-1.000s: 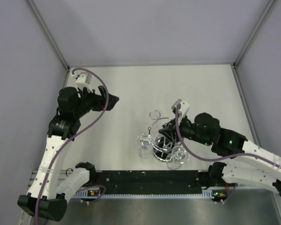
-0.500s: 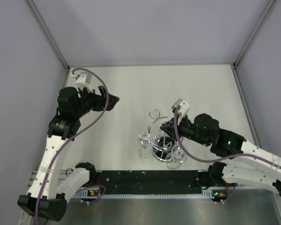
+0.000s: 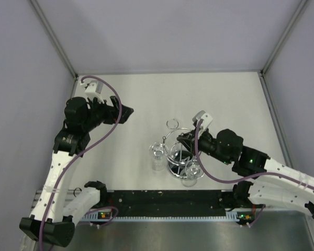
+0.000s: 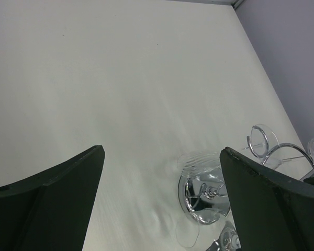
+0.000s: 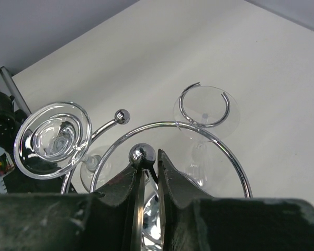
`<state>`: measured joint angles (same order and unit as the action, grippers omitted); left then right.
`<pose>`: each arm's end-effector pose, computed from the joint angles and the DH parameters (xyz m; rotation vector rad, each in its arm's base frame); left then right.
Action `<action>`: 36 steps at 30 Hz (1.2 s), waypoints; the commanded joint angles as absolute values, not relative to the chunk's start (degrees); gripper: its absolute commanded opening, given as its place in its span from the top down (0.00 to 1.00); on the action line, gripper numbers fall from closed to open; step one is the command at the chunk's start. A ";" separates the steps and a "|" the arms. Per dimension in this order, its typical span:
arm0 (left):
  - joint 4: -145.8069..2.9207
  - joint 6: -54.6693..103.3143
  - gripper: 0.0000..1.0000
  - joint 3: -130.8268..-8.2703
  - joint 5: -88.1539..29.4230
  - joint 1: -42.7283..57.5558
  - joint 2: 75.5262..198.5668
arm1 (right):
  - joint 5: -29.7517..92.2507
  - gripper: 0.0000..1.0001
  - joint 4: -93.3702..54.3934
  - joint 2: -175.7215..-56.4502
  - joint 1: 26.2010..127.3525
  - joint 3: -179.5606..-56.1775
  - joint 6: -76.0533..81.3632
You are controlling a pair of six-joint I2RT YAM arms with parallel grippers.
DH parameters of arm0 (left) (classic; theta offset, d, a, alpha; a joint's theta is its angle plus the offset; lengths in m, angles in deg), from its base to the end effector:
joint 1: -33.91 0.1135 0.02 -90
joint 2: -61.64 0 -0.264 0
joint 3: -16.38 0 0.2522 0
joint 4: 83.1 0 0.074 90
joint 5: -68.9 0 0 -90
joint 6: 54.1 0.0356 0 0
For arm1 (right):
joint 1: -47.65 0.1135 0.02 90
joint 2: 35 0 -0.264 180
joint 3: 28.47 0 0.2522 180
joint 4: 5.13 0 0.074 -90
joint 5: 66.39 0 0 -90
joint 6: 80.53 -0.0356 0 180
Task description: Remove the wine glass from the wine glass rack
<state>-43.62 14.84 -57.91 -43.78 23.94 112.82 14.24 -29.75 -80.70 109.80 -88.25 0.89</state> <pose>0.1838 -0.0462 0.3881 0.0992 1.8971 -0.7392 0.0927 0.1631 0.3438 -0.7056 1.6712 0.7496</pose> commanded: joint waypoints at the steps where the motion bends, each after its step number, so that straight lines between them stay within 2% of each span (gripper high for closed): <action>1: -46.05 15.69 0.02 -57.76 -44.22 23.54 113.23 | 11.30 1.00 -17.06 -78.95 110.23 -86.36 0.77; 11: -46.05 15.95 0.02 -57.85 -43.95 23.02 113.58 | 11.48 1.00 -10.20 -77.46 110.14 -79.51 1.29; 13: -46.05 15.95 0.02 -57.94 -44.04 22.84 113.93 | 11.39 0.93 -8.79 -77.28 110.23 -78.45 1.30; 25: -45.96 16.48 0.02 -57.76 -43.69 22.40 113.94 | 10.87 0.87 0.34 -78.77 110.14 -73.88 0.77; 27: -45.87 16.57 0.02 -57.67 -43.43 22.31 113.94 | 10.17 1.00 1.67 -79.04 110.14 -73.35 0.51; 36: -45.78 16.65 0.02 -58.02 -43.25 21.96 114.46 | 6.47 1.00 7.38 -78.33 110.23 -72.12 3.49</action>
<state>-43.62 15.89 -57.91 -43.52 22.21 114.30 10.40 1.38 -78.56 109.80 -72.10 5.22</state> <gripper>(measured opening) 0.983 0.040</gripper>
